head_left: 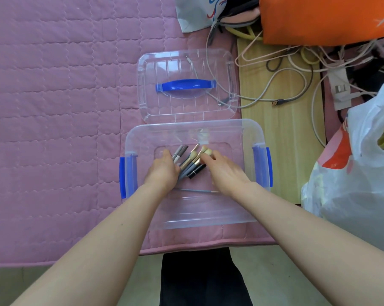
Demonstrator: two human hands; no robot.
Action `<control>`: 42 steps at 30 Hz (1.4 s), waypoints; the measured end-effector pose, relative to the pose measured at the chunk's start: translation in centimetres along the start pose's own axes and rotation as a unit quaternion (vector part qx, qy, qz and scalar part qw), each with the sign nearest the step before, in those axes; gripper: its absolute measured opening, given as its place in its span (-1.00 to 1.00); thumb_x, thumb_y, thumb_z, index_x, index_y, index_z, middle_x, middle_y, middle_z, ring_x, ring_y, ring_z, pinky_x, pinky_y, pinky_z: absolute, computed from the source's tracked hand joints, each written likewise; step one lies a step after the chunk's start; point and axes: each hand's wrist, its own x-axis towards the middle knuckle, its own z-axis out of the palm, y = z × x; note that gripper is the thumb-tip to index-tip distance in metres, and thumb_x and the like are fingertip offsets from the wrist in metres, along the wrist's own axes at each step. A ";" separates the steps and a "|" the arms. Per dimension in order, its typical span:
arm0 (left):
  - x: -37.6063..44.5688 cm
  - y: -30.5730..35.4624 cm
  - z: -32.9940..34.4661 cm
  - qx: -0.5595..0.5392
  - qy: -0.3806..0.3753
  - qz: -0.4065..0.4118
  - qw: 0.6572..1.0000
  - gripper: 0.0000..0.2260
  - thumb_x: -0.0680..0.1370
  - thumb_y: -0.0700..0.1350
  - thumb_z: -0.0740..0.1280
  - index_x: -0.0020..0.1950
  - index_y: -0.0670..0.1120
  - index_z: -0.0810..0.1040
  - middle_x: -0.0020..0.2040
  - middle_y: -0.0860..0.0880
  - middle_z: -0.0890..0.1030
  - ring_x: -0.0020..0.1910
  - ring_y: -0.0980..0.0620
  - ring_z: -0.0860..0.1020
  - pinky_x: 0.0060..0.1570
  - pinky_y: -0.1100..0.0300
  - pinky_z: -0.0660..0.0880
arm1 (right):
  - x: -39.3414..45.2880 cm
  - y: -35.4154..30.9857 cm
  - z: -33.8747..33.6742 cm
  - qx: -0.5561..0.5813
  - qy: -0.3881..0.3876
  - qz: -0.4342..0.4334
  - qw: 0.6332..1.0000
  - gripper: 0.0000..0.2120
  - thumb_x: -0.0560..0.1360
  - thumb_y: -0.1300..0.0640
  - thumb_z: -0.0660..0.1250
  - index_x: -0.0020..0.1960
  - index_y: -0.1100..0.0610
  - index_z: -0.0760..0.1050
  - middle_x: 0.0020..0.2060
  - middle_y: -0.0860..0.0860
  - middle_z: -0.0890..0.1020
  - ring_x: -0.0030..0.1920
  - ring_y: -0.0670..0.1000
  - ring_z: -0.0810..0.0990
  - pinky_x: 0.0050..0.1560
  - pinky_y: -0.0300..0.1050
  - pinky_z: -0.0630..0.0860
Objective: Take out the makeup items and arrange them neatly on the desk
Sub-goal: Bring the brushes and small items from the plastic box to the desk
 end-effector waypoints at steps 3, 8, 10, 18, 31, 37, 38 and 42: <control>-0.2 -0.2 0.1 0.004 0.010 0.013 1.000 -0.84 0.61 -0.05 0.15 0.05 -0.14 0.31 -0.10 -0.19 0.44 -0.16 -0.21 0.42 -0.17 0.02 0.42 | 0.3 0.0 0.2 -0.019 0.006 -0.043 0.999 -0.41 0.42 0.41 0.21 0.35 -0.02 0.21 0.20 0.08 0.30 0.00 0.17 0.42 -0.23 -0.04 0.35; 0.2 -0.8 0.7 0.006 0.018 0.029 0.999 -0.78 0.60 0.06 0.20 -0.04 -0.09 0.33 -0.04 -0.22 0.56 -0.11 -0.23 0.49 -0.15 0.00 0.46 | 1.4 0.1 1.0 -0.055 -0.008 -0.053 0.997 -0.55 0.41 0.37 0.28 0.22 0.06 0.27 0.18 0.10 0.29 -0.06 0.16 0.39 -0.30 -0.05 0.33; 0.1 -0.8 0.8 0.002 0.016 0.032 0.999 -0.77 0.59 0.08 0.22 -0.06 -0.08 0.35 -0.04 -0.21 0.57 -0.08 -0.24 0.52 -0.11 -0.03 0.50 | 1.7 0.2 1.4 -0.076 -0.011 -0.051 0.996 -0.51 0.40 0.36 0.32 0.24 0.07 0.26 0.26 0.13 0.26 0.02 0.18 0.43 -0.29 -0.03 0.37; -0.4 -0.9 1.0 0.017 0.035 0.043 0.998 -0.80 0.57 0.08 0.26 -0.09 -0.03 0.39 -0.06 -0.15 0.59 -0.11 -0.21 0.54 -0.19 0.06 0.46 | 1.4 -0.1 1.2 -0.078 -0.022 -0.009 0.997 -0.59 0.49 0.33 0.25 0.28 0.13 0.27 0.29 0.15 0.29 0.07 0.20 0.44 -0.20 0.00 0.40; -8.8 1.5 -2.2 -0.193 0.085 -0.011 0.978 -0.78 0.54 0.01 0.31 -0.19 -0.11 0.45 -0.34 0.04 0.67 -0.45 -0.06 0.52 -0.25 0.01 0.59 | -5.4 -0.7 -4.6 0.119 -0.008 0.011 0.993 -0.73 0.53 0.21 0.20 0.23 0.17 0.37 -0.07 0.14 0.54 -0.06 0.21 0.52 -0.10 0.04 0.50; -17.9 2.7 -4.8 -0.377 0.137 -0.017 0.916 -0.73 0.55 -0.05 0.33 -0.30 -0.07 0.38 -0.32 0.01 0.69 -0.62 -0.03 0.39 -0.44 0.12 0.46 | -12.2 -2.5 -8.8 0.247 0.013 0.037 0.968 -0.86 0.51 0.19 0.24 0.06 0.09 0.45 -0.38 -0.06 0.44 -0.33 -0.02 0.40 -0.37 -0.21 0.31; -19.4 2.7 -5.1 -0.404 0.145 -0.017 0.903 -0.75 0.56 -0.06 0.33 -0.30 -0.05 0.41 -0.30 0.00 0.69 -0.62 -0.03 0.39 -0.45 0.13 0.46 | -13.4 -3.0 -9.6 0.273 0.014 0.037 0.961 -0.87 0.50 0.19 0.25 0.04 0.06 0.45 -0.39 -0.07 0.44 -0.35 -0.05 0.39 -0.40 -0.26 0.29; -25.5 2.5 -6.1 -0.469 0.164 -0.032 0.867 -0.82 0.56 -0.07 0.32 -0.21 -0.10 0.55 -0.26 0.01 0.70 -0.59 0.00 0.39 -0.43 0.13 0.49 | -18.0 -5.1 -12.5 0.379 0.002 0.037 0.925 -0.85 0.45 0.16 0.29 -0.05 -0.07 0.45 -0.28 0.04 0.55 -0.26 0.03 0.54 -0.30 -0.11 0.43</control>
